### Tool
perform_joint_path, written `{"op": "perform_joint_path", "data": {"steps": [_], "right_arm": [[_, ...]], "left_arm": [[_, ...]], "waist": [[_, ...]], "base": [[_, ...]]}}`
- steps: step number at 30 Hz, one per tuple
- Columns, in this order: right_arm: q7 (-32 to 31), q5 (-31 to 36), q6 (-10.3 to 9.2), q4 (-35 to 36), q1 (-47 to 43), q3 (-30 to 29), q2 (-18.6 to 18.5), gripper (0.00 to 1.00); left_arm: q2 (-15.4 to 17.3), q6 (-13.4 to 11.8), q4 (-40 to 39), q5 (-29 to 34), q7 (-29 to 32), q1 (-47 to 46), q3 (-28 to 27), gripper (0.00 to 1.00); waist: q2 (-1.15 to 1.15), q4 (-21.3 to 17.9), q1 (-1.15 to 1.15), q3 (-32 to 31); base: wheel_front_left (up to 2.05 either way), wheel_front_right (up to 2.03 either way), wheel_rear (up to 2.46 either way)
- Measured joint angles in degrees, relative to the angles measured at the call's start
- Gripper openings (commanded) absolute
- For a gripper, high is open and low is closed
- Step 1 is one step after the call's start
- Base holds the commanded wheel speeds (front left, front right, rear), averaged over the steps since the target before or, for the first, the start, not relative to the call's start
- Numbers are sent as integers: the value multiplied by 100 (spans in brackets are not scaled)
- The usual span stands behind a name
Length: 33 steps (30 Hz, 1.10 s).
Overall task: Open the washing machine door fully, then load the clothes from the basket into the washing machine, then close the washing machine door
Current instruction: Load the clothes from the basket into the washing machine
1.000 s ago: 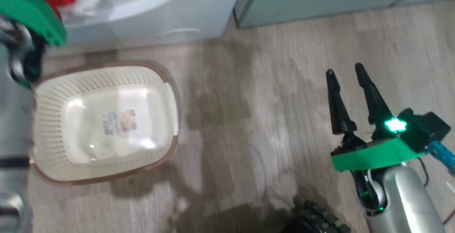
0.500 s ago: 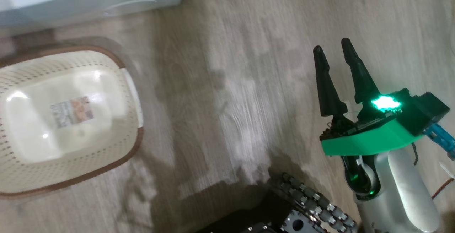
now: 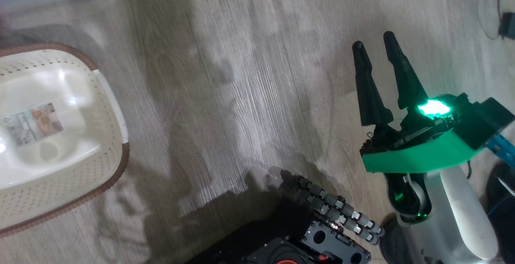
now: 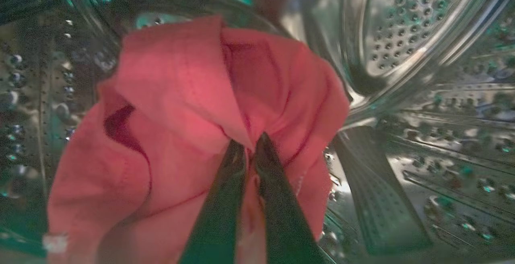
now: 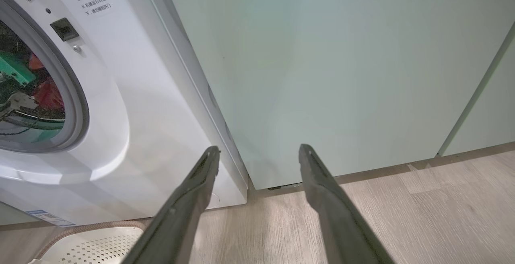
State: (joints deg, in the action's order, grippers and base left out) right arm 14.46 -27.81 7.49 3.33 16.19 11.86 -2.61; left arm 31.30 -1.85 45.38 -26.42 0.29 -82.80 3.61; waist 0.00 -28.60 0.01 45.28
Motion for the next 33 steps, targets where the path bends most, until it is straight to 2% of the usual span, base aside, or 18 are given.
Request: {"op": "perform_joint_path", "data": {"steps": [6,7,8,17,25,33], "right_arm": [[0,-43,0,10,7,11,2,100],[0,-43,0,10,8,11,2,100],[0,-43,0,10,8,8,2,100],[0,12,0,7,15,-73,3,100],[1,113,0,4,13,-232,3,100],[1,313,0,4,-25,-420,3,100]], "left_arm": [[49,21,269,58,-352,-36,10,0],[41,45,332,46,-377,-36,4,41],[42,49,378,45,-399,-36,19,100],[-42,71,402,62,-1117,67,60,100],[-210,8,231,80,-1407,738,104,100],[-537,-258,-855,140,-1470,2020,77,100]], "waist": [[0,-67,-1,110],[0,-59,-1,110],[0,-48,-1,108],[0,84,-1,43],[0,228,-1,-140],[0,502,-1,-471]], "base": [[0,0,0],[0,0,0],[0,0,0],[0,0,0],[0,0,0],[0,0,0]]}}
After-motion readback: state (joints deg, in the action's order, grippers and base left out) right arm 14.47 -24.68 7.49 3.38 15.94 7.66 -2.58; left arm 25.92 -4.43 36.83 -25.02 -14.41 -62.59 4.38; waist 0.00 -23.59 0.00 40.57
